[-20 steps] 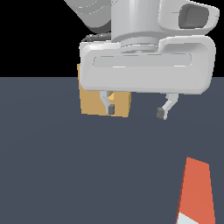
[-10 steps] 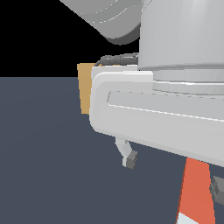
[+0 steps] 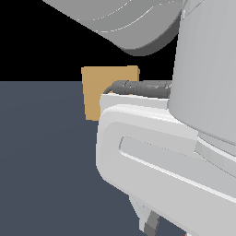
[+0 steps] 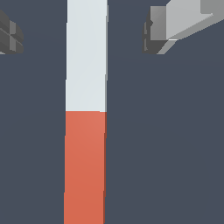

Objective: Insert the peg into the horizontal hole in a box.

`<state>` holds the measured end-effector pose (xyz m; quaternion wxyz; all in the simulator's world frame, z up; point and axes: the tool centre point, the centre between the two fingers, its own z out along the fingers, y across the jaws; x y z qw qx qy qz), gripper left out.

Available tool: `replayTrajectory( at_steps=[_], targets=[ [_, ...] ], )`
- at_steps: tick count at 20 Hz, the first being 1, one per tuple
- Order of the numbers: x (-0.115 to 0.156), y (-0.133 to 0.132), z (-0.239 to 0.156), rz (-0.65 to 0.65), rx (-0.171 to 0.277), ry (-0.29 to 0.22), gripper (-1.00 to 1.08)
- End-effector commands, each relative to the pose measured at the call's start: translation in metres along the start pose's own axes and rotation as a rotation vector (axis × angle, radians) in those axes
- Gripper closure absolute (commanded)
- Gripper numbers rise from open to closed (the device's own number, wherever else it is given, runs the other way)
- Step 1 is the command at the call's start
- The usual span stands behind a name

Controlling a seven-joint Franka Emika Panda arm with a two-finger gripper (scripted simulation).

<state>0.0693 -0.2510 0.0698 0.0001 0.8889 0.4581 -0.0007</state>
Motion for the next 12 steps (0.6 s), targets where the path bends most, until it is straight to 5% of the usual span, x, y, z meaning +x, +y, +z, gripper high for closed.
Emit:
replayTrajectory(
  at_steps=[1,12],
  targets=[
    [-0.003,0.003,0.002,0.012,0.0,0.001,-0.92],
    [-0.004,0.002,0.026,0.013,0.0,0.001,-0.92]
  ],
)
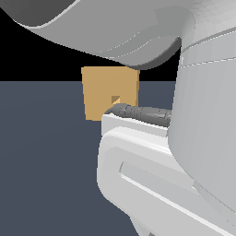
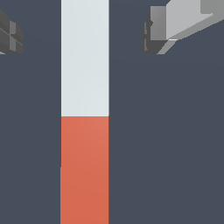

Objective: Insert the peg into the horizontal hole in a box.

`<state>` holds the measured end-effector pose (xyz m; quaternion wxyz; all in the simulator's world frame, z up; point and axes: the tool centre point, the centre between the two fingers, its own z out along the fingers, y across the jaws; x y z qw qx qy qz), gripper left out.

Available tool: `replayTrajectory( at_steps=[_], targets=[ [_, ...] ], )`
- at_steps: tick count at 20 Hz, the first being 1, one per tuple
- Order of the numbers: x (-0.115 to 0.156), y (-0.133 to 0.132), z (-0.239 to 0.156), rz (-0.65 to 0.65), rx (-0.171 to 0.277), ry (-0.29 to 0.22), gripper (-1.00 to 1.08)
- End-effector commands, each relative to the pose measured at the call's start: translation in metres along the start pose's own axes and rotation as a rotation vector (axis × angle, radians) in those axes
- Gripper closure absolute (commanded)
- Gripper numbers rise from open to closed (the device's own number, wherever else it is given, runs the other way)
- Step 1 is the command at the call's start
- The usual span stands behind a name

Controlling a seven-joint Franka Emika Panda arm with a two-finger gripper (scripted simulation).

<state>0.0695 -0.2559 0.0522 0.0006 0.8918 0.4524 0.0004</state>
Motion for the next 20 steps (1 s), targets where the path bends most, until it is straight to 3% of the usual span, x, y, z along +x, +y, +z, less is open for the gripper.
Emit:
replayTrajectory(
  at_steps=[1,11,12,20],
  targets=[
    [-0.001,-0.001,0.014,0.001,0.002,0.0,-0.92],
    [-0.001,0.0,0.034,0.002,0.002,0.0,-0.92],
    [-0.001,0.0,0.034,0.002,0.002,0.0,1.08],
    [-0.001,0.0,0.034,0.002,0.002,0.0,1.08]
  ],
)
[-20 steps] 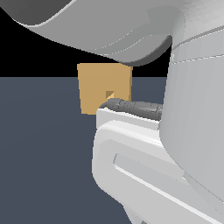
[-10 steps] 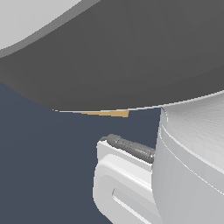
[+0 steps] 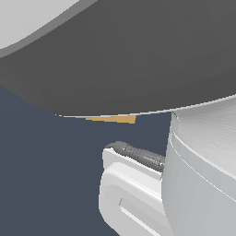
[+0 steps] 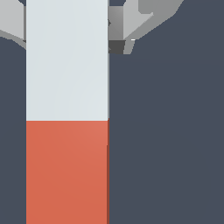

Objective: Insert the peg into the horizontal hole in a box.

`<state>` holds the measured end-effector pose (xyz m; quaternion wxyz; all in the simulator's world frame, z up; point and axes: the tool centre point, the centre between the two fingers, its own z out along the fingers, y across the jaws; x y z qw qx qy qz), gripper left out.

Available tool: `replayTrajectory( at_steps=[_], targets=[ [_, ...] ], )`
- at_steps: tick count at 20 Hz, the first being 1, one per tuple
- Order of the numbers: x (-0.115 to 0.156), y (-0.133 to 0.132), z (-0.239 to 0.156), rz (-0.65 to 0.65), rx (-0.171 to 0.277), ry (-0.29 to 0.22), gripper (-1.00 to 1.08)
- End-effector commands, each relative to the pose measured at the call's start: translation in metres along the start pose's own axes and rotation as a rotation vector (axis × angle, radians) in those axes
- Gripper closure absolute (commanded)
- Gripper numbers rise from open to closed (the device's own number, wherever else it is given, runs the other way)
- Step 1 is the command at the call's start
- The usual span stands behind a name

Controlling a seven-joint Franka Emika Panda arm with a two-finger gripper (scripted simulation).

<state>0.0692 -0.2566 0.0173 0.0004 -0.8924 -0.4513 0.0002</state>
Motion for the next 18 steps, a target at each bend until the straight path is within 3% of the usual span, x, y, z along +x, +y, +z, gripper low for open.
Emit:
replayTrajectory(
  at_steps=[1,10,18],
  targets=[
    [0.0,0.0,0.0,0.0,-0.001,0.0,1.08],
    [0.009,-0.009,-0.003,-0.016,0.0,0.0,1.08],
    [0.035,-0.038,-0.013,-0.066,0.0,0.0,1.08]
  ],
)
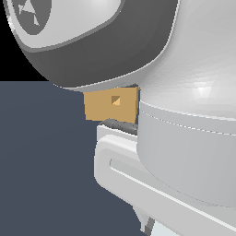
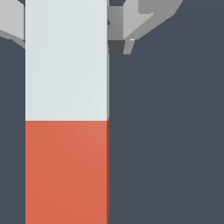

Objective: Insert the peg into the horizontal hole in a box.

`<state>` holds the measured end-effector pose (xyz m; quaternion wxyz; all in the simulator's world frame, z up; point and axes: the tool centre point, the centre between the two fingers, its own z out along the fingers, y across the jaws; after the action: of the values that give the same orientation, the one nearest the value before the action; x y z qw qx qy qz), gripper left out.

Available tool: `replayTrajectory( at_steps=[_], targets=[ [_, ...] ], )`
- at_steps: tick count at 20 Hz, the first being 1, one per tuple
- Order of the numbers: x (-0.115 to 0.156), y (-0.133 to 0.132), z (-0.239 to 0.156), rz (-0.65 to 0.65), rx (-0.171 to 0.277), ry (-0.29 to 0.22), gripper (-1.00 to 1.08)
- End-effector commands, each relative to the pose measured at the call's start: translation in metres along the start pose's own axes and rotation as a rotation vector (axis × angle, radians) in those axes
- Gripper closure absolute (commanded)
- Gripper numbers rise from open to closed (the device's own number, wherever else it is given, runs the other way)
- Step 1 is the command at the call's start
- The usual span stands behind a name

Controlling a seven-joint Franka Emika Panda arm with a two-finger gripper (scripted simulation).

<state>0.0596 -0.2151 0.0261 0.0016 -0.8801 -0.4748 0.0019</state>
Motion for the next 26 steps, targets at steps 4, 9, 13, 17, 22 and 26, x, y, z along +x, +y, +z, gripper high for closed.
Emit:
replayTrajectory(
  at_steps=[4,9,13,17,22,26],
  targets=[
    [0.03,-0.03,-0.013,-0.055,-0.004,0.002,1.08],
    [0.061,-0.068,-0.026,-0.117,-0.004,0.002,1.08],
    [0.087,-0.102,-0.037,-0.171,-0.004,0.001,1.08],
    [0.112,-0.141,-0.049,-0.23,-0.005,0.001,1.08],
    [0.137,-0.184,-0.062,-0.293,-0.005,0.001,1.08],
    [0.152,-0.212,-0.071,-0.333,-0.005,0.001,1.08]
  ],
)
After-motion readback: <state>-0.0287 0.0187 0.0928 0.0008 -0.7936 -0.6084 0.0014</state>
